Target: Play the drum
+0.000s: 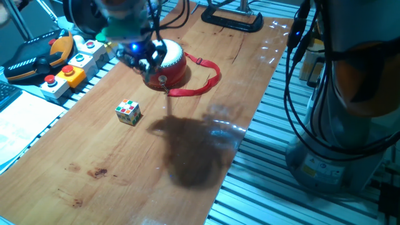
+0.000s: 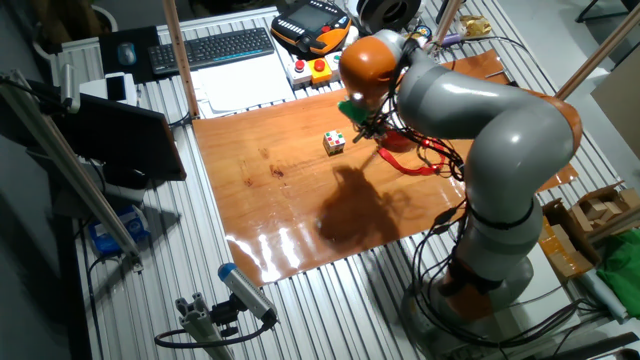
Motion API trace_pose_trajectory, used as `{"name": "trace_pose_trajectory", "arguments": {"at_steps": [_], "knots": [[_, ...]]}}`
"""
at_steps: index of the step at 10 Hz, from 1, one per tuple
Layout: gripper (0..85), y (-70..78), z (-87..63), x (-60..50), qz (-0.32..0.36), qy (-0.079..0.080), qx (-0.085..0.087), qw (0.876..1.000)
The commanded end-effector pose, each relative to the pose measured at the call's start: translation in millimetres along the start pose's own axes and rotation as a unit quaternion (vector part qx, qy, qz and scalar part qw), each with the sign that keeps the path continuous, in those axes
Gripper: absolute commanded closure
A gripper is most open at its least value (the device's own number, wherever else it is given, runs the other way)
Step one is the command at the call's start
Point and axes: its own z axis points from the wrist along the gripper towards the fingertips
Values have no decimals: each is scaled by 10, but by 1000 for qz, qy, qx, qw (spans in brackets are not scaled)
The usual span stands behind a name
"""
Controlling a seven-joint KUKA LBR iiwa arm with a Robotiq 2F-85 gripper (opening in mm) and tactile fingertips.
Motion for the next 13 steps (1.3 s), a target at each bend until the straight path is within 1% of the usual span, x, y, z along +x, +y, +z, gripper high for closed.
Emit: {"name": "trace_pose_trajectory", "arguments": {"at_steps": [1,2,3,4,6,7,8,10,12,13], "knots": [[843,-35,11,-33,-1,-3,-1,1000],[843,-62,33,-74,0,-5,-2,1000],[843,-95,66,-137,9,-1,-8,1000],[843,-125,98,-196,13,-1,-13,1000],[843,-98,135,-235,23,-16,-18,999],[843,-71,173,-259,25,-18,-18,999],[843,-51,209,-269,25,-16,-19,999],[843,-46,219,-278,26,-10,-13,1000],[843,-41,237,-280,28,7,-8,1000],[843,-35,255,-282,28,10,-9,1000]]}}
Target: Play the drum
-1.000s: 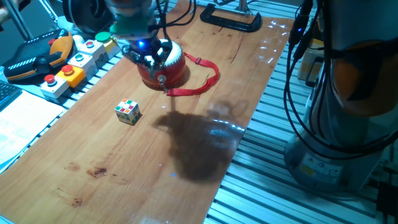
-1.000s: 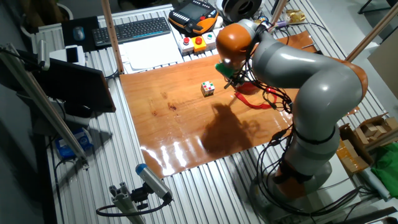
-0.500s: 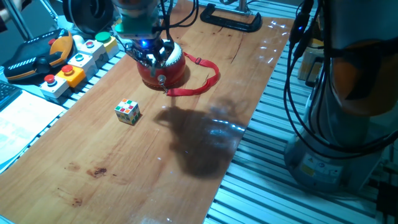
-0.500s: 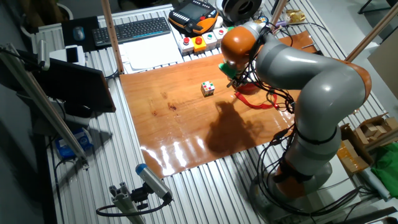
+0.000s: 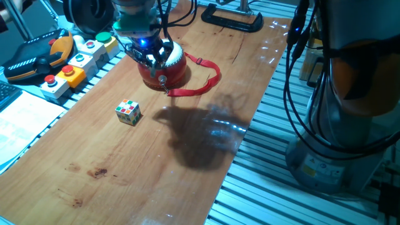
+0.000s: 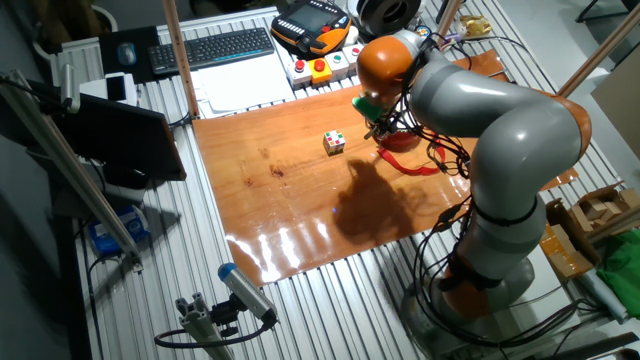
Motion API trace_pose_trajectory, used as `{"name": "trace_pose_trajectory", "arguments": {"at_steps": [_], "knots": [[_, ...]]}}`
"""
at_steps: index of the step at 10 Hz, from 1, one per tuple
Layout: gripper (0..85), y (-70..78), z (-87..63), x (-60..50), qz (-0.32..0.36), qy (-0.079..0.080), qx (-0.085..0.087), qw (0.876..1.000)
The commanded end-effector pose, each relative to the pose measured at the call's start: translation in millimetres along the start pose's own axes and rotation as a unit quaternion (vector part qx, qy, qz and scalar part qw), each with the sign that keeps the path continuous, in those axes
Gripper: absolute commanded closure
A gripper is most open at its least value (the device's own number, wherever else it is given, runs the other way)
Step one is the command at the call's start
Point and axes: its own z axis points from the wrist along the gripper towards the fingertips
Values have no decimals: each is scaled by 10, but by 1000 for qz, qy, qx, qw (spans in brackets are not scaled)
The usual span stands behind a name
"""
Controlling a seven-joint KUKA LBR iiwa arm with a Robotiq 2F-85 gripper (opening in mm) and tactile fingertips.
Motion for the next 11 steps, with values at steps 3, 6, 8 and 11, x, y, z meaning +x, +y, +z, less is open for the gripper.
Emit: {"name": "trace_pose_trajectory", "arguments": {"at_steps": [3,6,8,11], "knots": [[843,26,57,-3,-6,5,-5,1000],[843,42,146,-16,-9,15,-8,1000],[843,44,183,-20,-10,18,-9,1000],[843,45,219,-26,-9,18,-11,1000]]}}
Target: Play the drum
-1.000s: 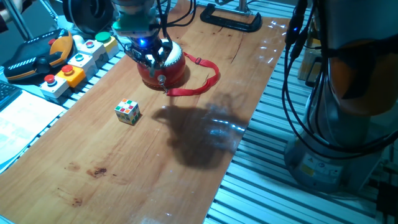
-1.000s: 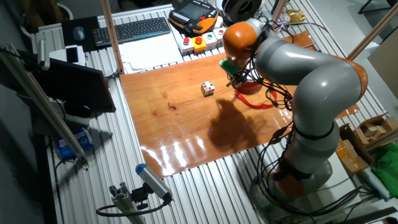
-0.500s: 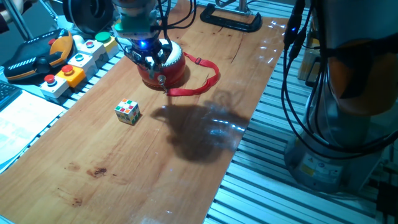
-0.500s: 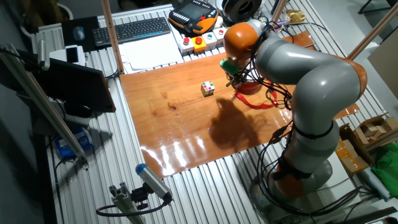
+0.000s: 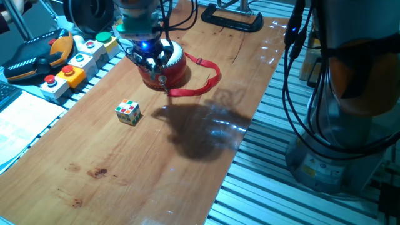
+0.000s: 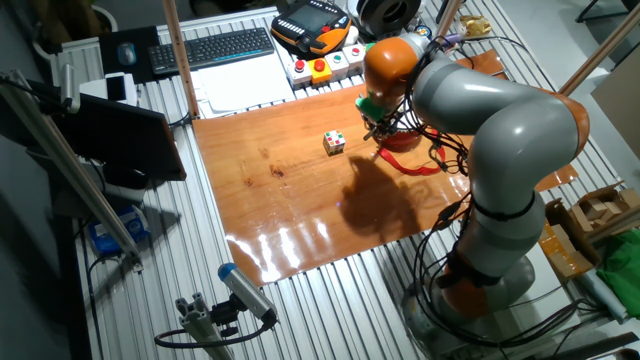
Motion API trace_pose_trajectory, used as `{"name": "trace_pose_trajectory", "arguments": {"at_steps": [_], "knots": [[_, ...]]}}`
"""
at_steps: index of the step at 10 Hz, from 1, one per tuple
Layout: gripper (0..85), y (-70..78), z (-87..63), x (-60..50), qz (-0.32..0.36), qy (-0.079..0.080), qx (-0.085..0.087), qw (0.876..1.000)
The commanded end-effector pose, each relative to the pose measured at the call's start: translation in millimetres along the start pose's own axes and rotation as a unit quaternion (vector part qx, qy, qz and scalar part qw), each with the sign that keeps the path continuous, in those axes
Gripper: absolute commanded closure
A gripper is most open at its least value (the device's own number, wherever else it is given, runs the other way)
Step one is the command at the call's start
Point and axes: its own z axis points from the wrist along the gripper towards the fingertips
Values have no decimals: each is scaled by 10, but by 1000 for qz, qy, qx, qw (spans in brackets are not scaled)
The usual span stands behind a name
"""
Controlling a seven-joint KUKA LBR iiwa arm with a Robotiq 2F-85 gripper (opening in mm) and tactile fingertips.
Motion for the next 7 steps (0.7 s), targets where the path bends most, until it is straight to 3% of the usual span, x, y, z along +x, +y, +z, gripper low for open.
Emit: {"name": "trace_pose_trajectory", "arguments": {"at_steps": [1,7], "knots": [[843,-5,8,-6,-1,1,0,1000],[843,-35,14,-38,-17,-11,2,1000]]}}
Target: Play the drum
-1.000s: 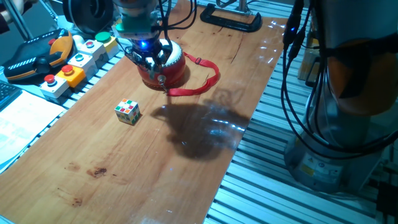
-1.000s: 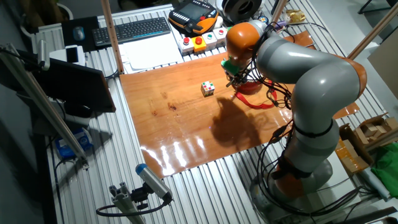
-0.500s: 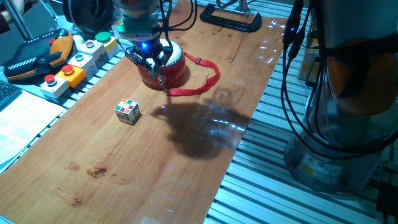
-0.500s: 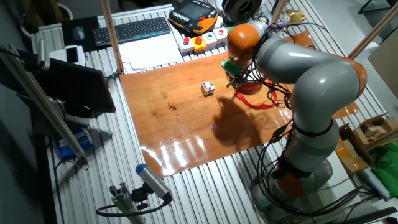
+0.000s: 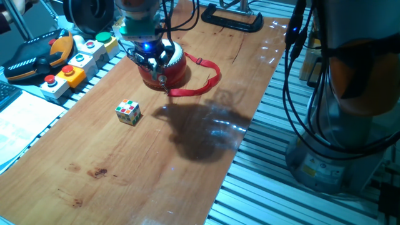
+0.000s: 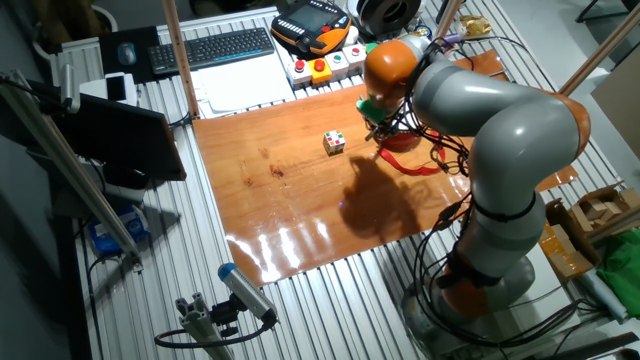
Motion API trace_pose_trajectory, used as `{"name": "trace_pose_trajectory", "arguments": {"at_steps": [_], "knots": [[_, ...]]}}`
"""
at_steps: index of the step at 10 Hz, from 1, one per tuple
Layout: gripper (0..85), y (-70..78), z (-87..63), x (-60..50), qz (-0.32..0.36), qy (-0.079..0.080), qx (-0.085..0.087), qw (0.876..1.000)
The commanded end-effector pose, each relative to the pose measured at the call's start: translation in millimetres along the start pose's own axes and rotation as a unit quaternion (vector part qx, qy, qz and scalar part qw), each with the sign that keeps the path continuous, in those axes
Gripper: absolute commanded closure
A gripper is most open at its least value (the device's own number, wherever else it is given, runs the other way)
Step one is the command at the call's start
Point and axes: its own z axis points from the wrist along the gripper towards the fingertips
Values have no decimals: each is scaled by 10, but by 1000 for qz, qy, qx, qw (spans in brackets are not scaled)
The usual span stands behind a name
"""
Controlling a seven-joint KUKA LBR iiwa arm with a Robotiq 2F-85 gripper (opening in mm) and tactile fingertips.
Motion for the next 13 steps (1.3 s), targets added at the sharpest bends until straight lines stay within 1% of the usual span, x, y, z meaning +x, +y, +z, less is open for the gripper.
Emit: {"name": "trace_pose_trajectory", "arguments": {"at_steps": [1,2,5,6,7,8,9,10,11,12,13], "knots": [[843,-2,2,-3,0,0,0,1000],[843,-4,5,-6,0,-1,0,1000],[843,4,20,3,-4,5,4,1000],[843,4,18,5,-5,2,2,1000],[843,2,12,1,-6,-8,1,1000],[843,-6,2,-8,-11,-16,6,1000],[843,-13,14,-16,-11,-6,10,1000],[843,-4,82,-4,12,18,-8,1000],[843,14,155,16,21,29,-19,999],[843,3,101,14,5,10,-7,1000],[843,-6,-23,-16,5,11,3,1000]]}}
